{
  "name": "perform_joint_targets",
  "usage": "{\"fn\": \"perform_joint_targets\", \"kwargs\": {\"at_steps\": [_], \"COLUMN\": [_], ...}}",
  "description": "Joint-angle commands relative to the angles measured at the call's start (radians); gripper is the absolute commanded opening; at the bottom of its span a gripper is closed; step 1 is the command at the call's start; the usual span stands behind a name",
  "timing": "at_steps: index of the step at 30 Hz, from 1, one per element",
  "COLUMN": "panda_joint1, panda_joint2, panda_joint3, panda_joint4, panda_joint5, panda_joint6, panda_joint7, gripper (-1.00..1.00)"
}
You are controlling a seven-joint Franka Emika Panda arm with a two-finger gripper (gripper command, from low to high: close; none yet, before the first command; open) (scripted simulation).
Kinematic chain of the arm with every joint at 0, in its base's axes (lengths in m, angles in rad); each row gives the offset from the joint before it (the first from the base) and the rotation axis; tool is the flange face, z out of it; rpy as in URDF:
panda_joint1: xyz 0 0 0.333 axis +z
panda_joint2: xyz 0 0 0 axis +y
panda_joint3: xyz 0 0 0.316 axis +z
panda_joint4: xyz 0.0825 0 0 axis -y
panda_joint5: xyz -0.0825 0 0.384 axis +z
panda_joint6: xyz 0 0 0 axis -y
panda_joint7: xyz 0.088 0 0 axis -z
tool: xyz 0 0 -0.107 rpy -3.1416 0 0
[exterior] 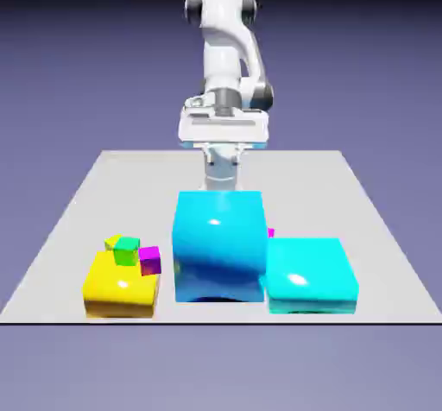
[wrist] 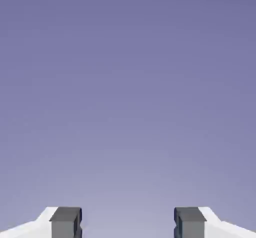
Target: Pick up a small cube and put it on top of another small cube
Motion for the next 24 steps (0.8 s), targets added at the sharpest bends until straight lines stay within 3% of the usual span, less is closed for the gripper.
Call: {"fn": "perform_joint_targets", "kwargs": {"at_steps": [1,24], "panda_joint1": [-0.036,-0.870], "panda_joint2": [0.023,0.547], "panda_joint3": [0.007,0.158], "panda_joint4": [0.005,0.116], "panda_joint5": [0.014,0.332], "panda_joint6": [-0.010,-0.242], "panda_joint7": [0.039,0.942], "gripper": [0.00,0.00]}}
